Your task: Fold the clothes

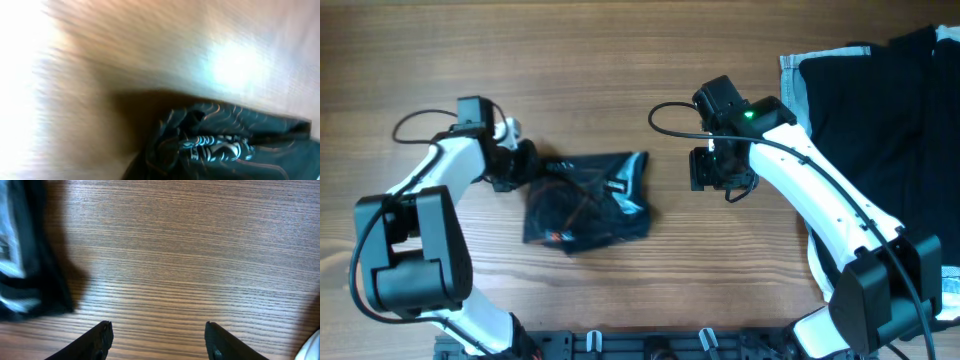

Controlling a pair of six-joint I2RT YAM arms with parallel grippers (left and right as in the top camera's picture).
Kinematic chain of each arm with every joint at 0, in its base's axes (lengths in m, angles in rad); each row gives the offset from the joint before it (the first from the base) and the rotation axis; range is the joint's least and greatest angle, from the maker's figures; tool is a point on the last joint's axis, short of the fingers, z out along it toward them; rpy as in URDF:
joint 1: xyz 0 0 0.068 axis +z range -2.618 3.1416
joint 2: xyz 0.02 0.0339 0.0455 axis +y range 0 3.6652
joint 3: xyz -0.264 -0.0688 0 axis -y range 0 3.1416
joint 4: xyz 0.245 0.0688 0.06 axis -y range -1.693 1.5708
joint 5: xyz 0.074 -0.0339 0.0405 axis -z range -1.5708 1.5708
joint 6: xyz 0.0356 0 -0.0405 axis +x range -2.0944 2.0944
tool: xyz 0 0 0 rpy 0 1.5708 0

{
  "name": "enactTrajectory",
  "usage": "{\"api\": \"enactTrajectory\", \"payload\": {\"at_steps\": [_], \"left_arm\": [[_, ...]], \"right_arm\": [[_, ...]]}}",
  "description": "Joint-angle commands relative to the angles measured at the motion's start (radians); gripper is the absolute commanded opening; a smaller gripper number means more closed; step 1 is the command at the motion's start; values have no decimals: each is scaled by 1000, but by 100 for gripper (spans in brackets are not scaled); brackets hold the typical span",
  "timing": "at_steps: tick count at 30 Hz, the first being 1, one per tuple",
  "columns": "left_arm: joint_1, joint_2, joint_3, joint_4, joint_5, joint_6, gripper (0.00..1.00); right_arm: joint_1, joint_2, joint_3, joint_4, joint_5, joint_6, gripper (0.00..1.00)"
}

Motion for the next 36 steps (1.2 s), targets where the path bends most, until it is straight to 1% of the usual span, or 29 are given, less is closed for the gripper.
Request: {"api": "enactTrajectory", "payload": {"at_steps": [1, 7, 11, 12, 13, 14, 15, 16, 20, 25, 26, 27, 28, 29, 31, 33, 36], "left_arm": [[148, -14, 61, 101, -121, -136, 4], [491, -14, 159, 280, -122, -280, 4], [716, -14, 185, 300, -119, -472, 4], [752, -14, 185, 296, -112, -490, 5], [783, -14, 184, 288, -111, -492, 6], [811, -14, 184, 275, -111, -491, 15], [837, -14, 184, 253, -112, -491, 19], [846, -14, 183, 242, -111, -490, 25], [849, -14, 183, 227, -115, -438, 34], [849, -14, 183, 188, -115, -439, 36], [849, -14, 183, 180, -115, -439, 40], [849, -14, 183, 174, -115, -439, 49], [849, -15, 184, 166, -114, -439, 53], [849, -23, 184, 153, -111, -434, 59], [849, -61, 184, 130, -111, -409, 63], [843, -121, 184, 124, -117, -378, 63], [806, -223, 184, 118, -142, -325, 66]], "right_arm": [[-2, -21, 1, -2, 18, -7, 64], [-2, -21, 1, 12, 18, -8, 64], [-2, -21, 1, 26, 18, -8, 64], [-2, -21, 1, 30, 18, -7, 64], [-2, -21, 1, 34, 18, -8, 64], [-2, -21, 1, 41, 18, -7, 64], [-2, -21, 1, 50, 18, -7, 64], [-2, -21, 1, 55, 18, -7, 64], [-2, -21, 1, 55, 18, -8, 64], [-2, -21, 1, 49, 18, -8, 64], [-2, -21, 1, 50, 18, -8, 64], [-2, -21, 1, 52, 18, -9, 64], [-2, -21, 1, 53, 18, -12, 64], [-2, -21, 1, 56, 18, -17, 64], [-2, -21, 1, 62, 18, -32, 64], [-3, -21, 1, 72, 18, -33, 69], [-10, -21, 1, 120, -3, -32, 82]]}}
